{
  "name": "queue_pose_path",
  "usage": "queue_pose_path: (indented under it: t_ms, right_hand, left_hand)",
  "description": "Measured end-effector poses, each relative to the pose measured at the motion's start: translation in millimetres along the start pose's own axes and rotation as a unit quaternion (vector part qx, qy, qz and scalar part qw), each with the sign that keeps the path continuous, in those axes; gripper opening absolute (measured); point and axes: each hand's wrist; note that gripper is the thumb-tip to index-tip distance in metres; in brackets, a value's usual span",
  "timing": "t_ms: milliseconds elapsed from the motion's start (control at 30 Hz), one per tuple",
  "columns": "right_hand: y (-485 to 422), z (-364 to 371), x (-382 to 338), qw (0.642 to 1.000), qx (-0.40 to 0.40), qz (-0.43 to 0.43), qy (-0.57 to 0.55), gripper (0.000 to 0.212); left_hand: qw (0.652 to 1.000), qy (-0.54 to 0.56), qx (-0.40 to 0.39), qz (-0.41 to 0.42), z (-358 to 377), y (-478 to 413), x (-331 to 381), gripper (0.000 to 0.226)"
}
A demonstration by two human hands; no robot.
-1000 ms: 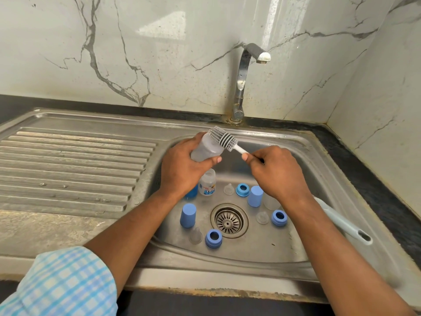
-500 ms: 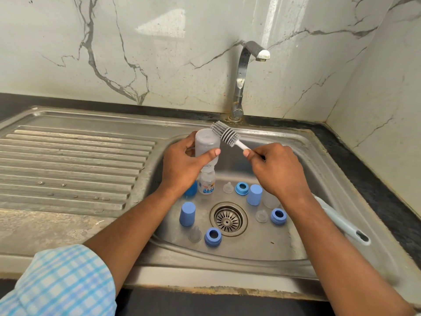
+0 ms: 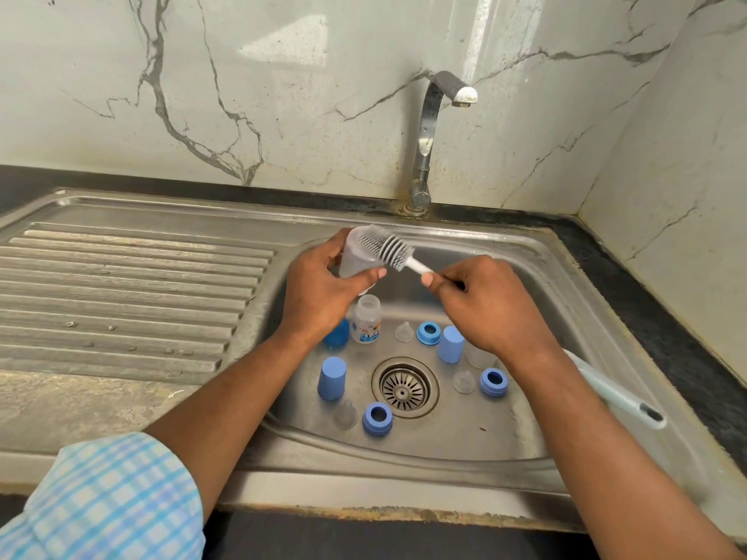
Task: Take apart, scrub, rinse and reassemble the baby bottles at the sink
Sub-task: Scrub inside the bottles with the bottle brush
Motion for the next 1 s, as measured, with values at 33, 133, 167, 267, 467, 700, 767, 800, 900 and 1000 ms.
queue_pose_path:
  t_ms: [33,133,167,267,467,700,767,800,900,1000]
  right_hand:
    - [1,1,-4,1.000,-0.019,-0.011,0.004,0.049]
    - [1,4,-10,1.000,-0.005,-0.008,0.020,0.048]
    - [0,4,-8,0.999,0.020,0.001,0.025,0.046]
    - [-2,4,1,0.996,0.067,0.028,0.043,0.042]
    - [-10,2,21,0.993,0.076,0.073,0.060,0.042]
    - [-5,6,23,0.981,-0.070,0.103,0.151,0.042]
    - [-5,7,22,0.982,-0.062,0.103,0.148,0.041]
    - [-5,7,22,0.982,-0.056,0.101,0.146,0.040]
    - [-6,4,23,0.986,-0.031,0.102,0.126,0.037]
    - [-6,5,21,0.990,-0.028,0.092,0.105,0.039]
  left_hand:
    - [1.000,-0.011,0.017,-0.001,0,-2,-1,0.049]
    - [0.999,-0.020,0.040,-0.011,-1,-3,0,0.053]
    - [0.999,-0.019,0.031,-0.013,0,-2,0,0.054]
    - [0.999,-0.002,0.012,-0.046,6,1,-1,0.054]
    - [0.968,0.105,0.078,-0.213,3,-11,-5,0.047]
    - [0.929,0.251,0.016,-0.273,1,-8,-1,0.046]
    - [0.922,0.263,-0.012,-0.283,0,-7,2,0.043]
    - [0.924,0.255,-0.026,-0.285,0,-6,3,0.040]
    - [0.949,0.165,-0.058,-0.262,0,-5,-2,0.045]
    - [0.967,0.051,-0.104,-0.226,2,-4,-9,0.056]
Point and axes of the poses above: each hand's wrist, its own y-axis away from the middle knuckle, its own z-axis out of the palm, x = y × z, and after that the axes turned 10 degrees about x, right-handed
